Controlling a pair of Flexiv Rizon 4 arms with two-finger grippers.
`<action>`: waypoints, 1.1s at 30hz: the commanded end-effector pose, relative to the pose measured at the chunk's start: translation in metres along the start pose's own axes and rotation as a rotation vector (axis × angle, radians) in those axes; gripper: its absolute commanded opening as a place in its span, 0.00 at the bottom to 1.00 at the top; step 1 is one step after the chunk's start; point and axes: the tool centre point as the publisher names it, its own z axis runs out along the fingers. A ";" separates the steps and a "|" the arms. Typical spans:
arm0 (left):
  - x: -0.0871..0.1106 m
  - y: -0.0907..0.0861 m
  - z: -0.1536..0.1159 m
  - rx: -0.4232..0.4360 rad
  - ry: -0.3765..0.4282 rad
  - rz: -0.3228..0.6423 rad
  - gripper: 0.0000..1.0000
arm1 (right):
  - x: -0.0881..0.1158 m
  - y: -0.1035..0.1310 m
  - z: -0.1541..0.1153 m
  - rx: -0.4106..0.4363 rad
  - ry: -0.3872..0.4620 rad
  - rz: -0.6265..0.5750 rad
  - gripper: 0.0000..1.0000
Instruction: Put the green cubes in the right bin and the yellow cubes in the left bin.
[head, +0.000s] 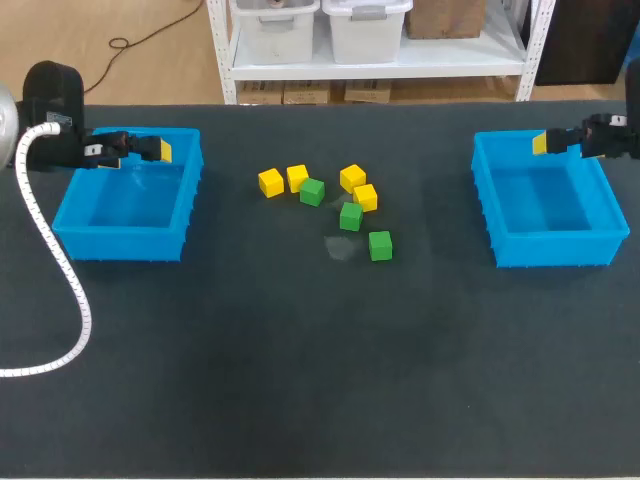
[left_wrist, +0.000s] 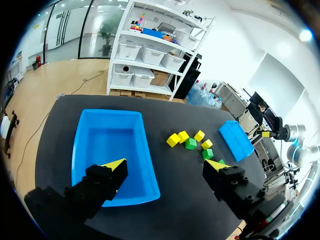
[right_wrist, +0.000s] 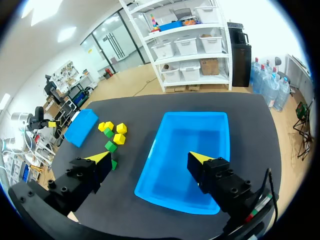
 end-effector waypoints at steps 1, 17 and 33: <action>0.001 0.002 0.000 0.011 -0.007 0.002 1.00 | 0.000 0.000 0.000 0.000 0.000 0.000 1.00; 0.001 0.002 0.000 0.011 -0.007 0.002 1.00 | 0.000 0.000 0.000 0.000 0.000 0.000 1.00; 0.001 0.002 0.000 0.011 -0.007 0.002 1.00 | -0.011 0.054 0.003 0.197 0.151 -0.097 1.00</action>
